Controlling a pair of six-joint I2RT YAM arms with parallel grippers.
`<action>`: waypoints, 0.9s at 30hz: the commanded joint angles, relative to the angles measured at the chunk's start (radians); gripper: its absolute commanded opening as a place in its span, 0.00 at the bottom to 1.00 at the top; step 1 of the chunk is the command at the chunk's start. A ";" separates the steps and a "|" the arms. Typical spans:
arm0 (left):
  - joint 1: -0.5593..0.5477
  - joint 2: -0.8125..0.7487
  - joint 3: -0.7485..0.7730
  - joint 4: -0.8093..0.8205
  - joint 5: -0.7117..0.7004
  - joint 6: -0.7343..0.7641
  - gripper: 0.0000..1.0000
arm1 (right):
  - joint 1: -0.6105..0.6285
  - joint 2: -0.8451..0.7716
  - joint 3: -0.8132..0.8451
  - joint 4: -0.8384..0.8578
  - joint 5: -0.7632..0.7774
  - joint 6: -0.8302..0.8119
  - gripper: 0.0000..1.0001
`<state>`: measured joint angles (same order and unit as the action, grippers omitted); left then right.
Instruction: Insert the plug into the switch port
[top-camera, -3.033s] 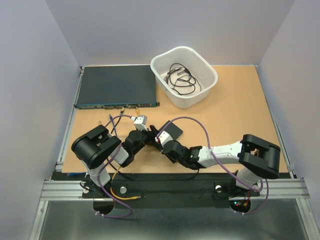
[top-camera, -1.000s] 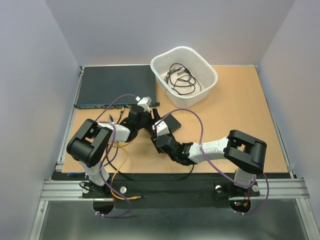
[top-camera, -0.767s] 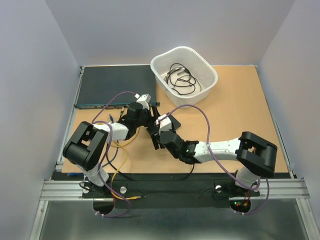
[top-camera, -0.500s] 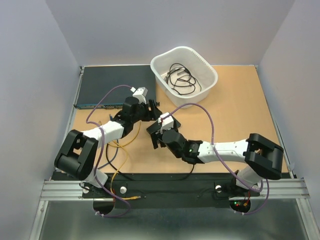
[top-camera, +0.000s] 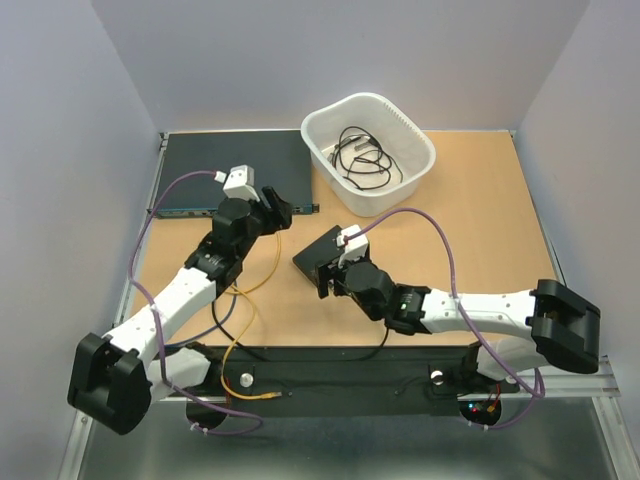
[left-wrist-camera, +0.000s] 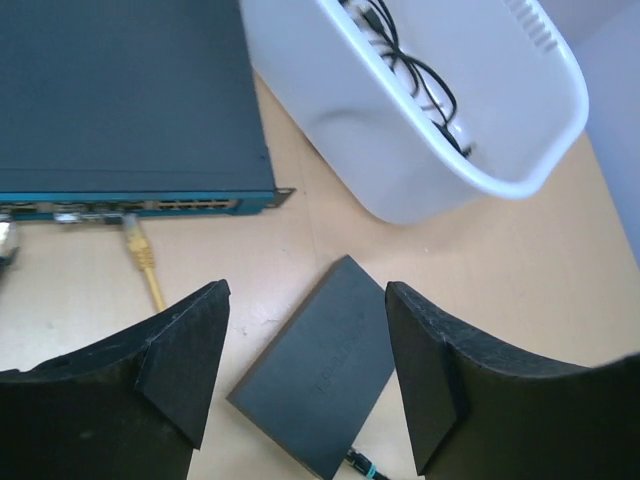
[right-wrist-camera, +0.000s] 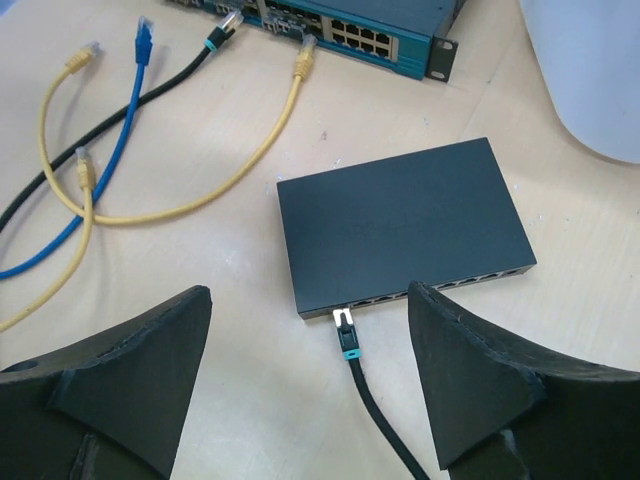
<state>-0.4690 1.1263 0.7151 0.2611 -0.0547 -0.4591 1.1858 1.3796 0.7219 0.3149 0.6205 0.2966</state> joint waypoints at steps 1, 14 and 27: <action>0.006 -0.075 -0.039 -0.069 -0.213 -0.016 0.75 | 0.006 -0.053 -0.015 0.001 0.030 0.029 0.84; 0.046 0.139 -0.074 0.006 -0.154 -0.039 0.71 | 0.006 -0.189 -0.119 -0.028 0.053 0.087 0.84; 0.049 0.434 0.032 0.052 -0.126 0.005 0.64 | 0.006 -0.169 -0.134 -0.028 0.065 0.082 0.84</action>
<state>-0.4271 1.4986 0.6666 0.2596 -0.1852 -0.4808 1.1858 1.2041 0.5869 0.2687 0.6506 0.3710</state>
